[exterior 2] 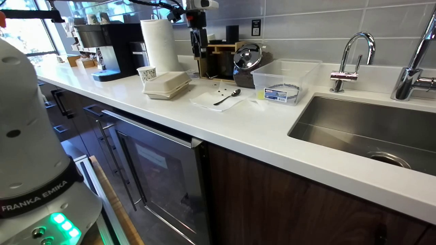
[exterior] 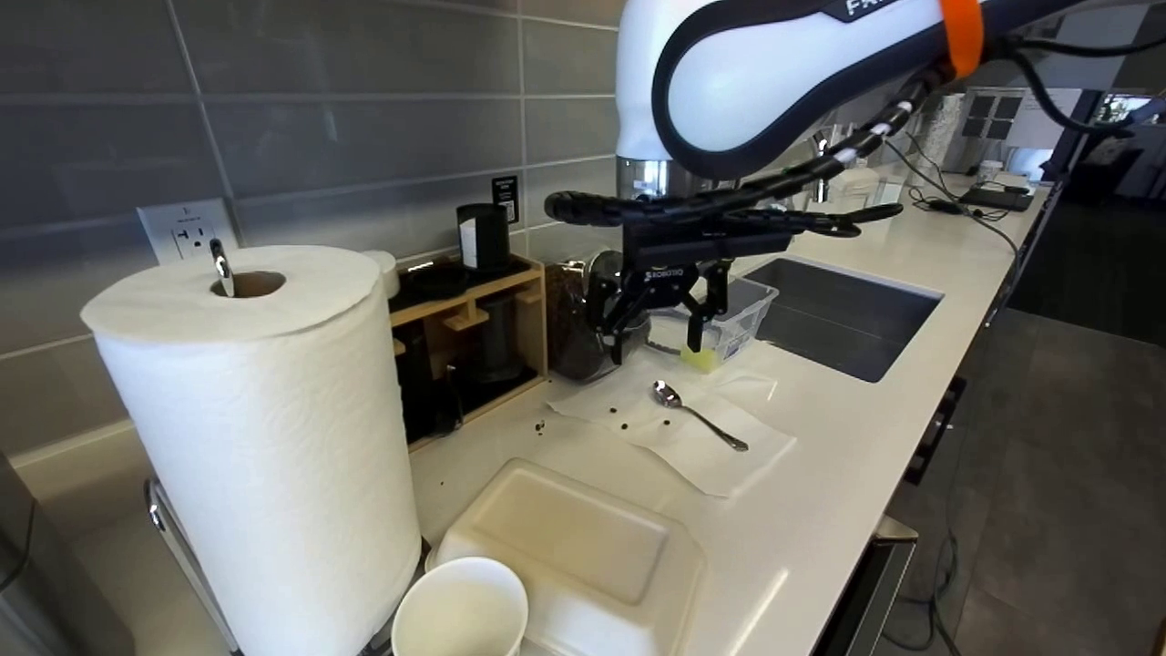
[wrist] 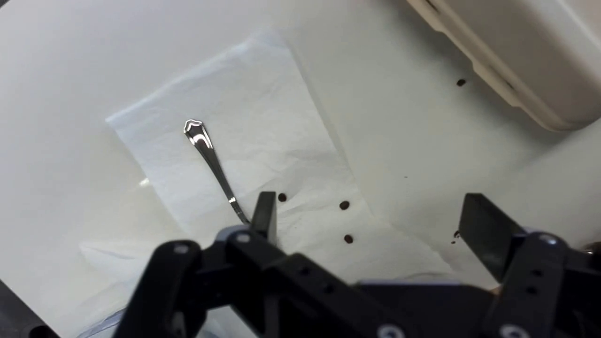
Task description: Move one small black object to the right.
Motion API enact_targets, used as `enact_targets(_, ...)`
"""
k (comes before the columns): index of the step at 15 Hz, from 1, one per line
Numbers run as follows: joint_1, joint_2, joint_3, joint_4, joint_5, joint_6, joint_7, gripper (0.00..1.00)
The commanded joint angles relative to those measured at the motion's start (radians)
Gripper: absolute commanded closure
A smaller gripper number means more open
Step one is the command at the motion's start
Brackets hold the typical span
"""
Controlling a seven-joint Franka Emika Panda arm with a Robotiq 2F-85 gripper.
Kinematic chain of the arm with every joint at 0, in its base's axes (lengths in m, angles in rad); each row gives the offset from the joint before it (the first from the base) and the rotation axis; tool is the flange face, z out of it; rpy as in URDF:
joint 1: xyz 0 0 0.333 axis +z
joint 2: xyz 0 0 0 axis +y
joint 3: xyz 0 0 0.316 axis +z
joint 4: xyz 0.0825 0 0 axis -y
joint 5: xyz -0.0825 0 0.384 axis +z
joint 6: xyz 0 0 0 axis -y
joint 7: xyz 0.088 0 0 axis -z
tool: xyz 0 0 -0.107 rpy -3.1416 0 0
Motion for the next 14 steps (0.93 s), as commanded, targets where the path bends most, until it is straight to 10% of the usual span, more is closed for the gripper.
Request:
enact_targets(1, -0.019, 0.004, 0.021, 0.006, -0.003, -0.003, 0.002, 0.00)
enact_targets(14, -0.015, 0.022, 0.027, 0.010, -0.003, -0.003, 0.004, 0.00)
